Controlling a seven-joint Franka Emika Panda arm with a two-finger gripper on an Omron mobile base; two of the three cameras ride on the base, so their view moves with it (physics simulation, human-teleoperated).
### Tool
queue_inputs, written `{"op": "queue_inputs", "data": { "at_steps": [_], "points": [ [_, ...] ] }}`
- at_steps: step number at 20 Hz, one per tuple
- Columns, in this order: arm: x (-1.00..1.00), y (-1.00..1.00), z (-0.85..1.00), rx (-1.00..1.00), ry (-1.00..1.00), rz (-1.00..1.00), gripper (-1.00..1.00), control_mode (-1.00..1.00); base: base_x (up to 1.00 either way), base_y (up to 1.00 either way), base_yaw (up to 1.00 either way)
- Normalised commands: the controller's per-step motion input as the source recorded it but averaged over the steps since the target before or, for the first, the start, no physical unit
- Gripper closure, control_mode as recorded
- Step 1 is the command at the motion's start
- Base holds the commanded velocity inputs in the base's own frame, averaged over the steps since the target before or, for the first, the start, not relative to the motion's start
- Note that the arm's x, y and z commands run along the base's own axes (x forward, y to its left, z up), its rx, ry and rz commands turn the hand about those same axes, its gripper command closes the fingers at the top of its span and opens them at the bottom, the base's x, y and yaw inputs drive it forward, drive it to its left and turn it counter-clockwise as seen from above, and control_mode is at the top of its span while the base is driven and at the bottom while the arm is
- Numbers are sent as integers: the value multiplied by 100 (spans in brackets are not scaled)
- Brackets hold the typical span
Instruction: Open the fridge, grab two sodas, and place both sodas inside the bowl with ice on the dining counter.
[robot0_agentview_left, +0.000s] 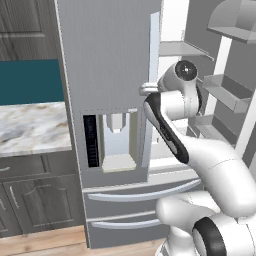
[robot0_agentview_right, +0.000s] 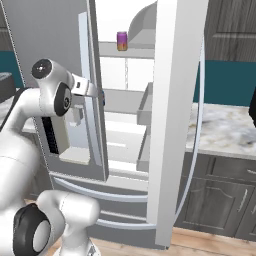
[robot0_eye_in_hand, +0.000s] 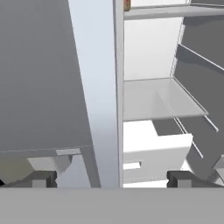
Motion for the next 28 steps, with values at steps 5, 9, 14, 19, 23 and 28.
{"op": "queue_inputs", "data": {
  "at_steps": [5, 9, 14, 19, 23, 28],
  "points": [
    [66, 0, -10, 2, 0, 0, -100, -100, 0, 0, 0],
    [65, 0, -14, 2, 1, 0, -100, -100, 0, 0, 0],
    [64, 0, -24, 1, 2, 0, -100, -100, 0, 0, 0],
    [63, 1, -28, 1, 3, 0, 100, -100, 0, 0, 0],
    [46, 1, -22, 0, 2, 0, 100, -100, 0, 0, 0],
    [-6, 19, -15, 0, -1, 6, 100, -100, 0, 0, 0]
  ]
}}
